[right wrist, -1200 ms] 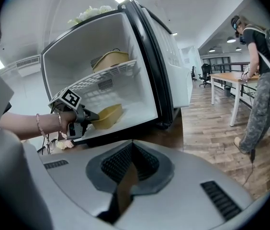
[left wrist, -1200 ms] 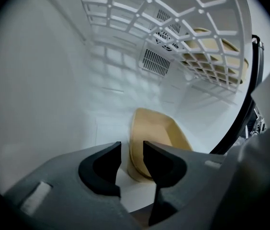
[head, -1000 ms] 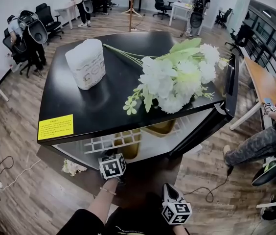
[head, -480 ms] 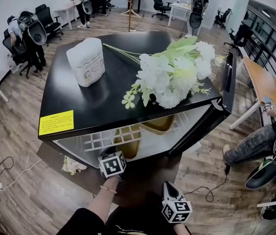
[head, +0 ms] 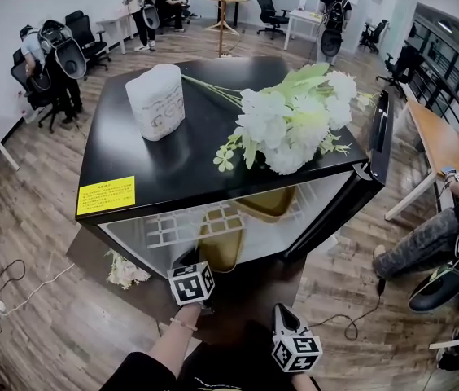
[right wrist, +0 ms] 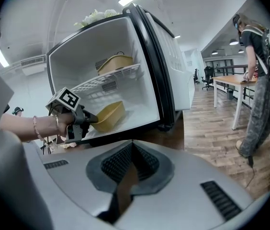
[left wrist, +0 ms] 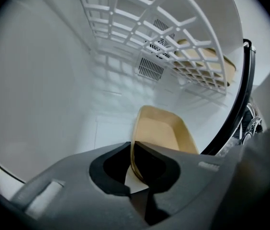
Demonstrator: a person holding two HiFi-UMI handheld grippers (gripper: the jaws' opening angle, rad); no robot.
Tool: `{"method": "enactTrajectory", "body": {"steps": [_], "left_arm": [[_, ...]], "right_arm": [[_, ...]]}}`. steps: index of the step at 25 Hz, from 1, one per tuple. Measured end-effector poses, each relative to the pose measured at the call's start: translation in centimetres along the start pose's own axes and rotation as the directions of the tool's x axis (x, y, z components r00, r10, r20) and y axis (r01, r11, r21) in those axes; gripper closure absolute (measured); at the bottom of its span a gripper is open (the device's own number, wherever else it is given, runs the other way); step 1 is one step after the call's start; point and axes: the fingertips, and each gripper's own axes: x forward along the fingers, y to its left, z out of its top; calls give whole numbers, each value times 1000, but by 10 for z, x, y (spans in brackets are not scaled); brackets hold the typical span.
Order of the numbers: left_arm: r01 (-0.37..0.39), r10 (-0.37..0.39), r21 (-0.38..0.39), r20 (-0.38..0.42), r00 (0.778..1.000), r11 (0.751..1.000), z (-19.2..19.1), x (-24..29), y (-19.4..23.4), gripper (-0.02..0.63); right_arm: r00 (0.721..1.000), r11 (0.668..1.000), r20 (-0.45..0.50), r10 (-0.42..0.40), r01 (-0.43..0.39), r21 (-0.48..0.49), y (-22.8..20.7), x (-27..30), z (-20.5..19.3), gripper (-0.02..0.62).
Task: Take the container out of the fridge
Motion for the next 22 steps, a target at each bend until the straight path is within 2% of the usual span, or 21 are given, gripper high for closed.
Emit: {"method": "enactTrajectory", "body": {"steps": [8, 15, 22], "left_arm": [[64, -65, 52, 19, 998, 997, -16, -33, -10, 577], [69, -71, 80, 21, 997, 994, -34, -62, -3, 575], [77, -77, 96, -10, 997, 992, -59, -81, 3, 575]], "right_arm": [[999, 999, -3, 35, -35, -12, 10, 2, -4, 588], [997, 997, -12, 70, -70, -23, 24, -1, -9, 587], [996, 996, -14, 90, -90, -10, 33, -1, -14, 588]]}}
